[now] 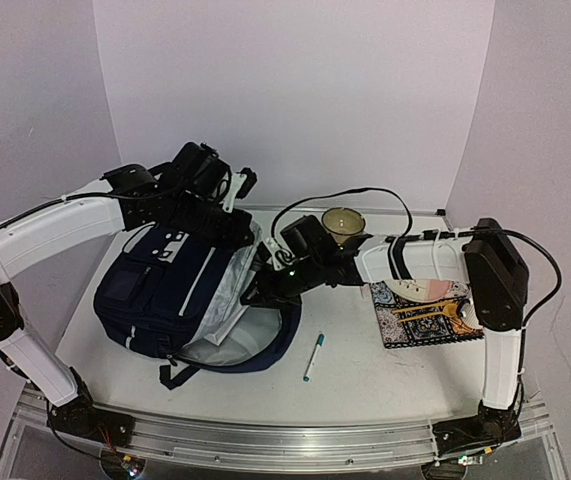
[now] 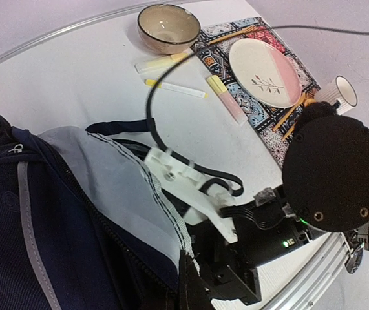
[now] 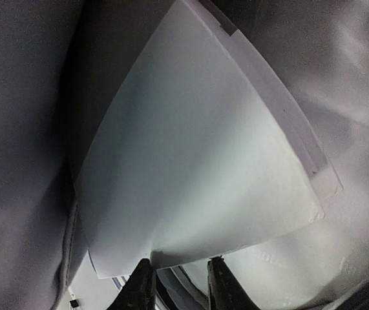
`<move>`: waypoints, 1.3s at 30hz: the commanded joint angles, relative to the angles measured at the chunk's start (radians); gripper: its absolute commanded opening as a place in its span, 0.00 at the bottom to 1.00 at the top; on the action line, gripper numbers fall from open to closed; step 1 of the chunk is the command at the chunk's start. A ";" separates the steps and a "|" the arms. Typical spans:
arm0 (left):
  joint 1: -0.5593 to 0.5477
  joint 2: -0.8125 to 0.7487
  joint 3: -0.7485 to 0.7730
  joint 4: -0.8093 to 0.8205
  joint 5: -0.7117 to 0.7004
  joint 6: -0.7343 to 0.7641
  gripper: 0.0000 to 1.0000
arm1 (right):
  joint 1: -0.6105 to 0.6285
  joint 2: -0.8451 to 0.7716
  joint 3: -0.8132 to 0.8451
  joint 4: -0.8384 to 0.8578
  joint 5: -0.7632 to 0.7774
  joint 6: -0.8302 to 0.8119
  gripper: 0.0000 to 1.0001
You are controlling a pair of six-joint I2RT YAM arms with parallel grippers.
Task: Pack the student bag
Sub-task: Adjust the book, then place the largest pocket of the bag in the student bag.
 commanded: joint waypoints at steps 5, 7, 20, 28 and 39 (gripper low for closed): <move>-0.003 -0.029 0.009 0.155 0.106 -0.028 0.00 | 0.005 0.065 0.145 0.039 -0.006 -0.007 0.27; -0.004 -0.027 -0.005 0.156 0.073 -0.033 0.01 | 0.004 0.041 0.117 0.039 0.022 -0.013 0.28; -0.010 0.084 -0.078 0.268 0.190 -0.144 0.22 | -0.052 -0.344 -0.289 -0.022 0.401 -0.050 0.41; -0.020 0.028 -0.127 0.256 0.082 -0.158 0.50 | -0.049 -0.408 -0.298 -0.067 0.343 0.001 0.48; -0.011 -0.154 -0.271 0.070 -0.117 -0.144 0.66 | 0.020 -0.339 -0.179 -0.089 0.301 0.206 0.71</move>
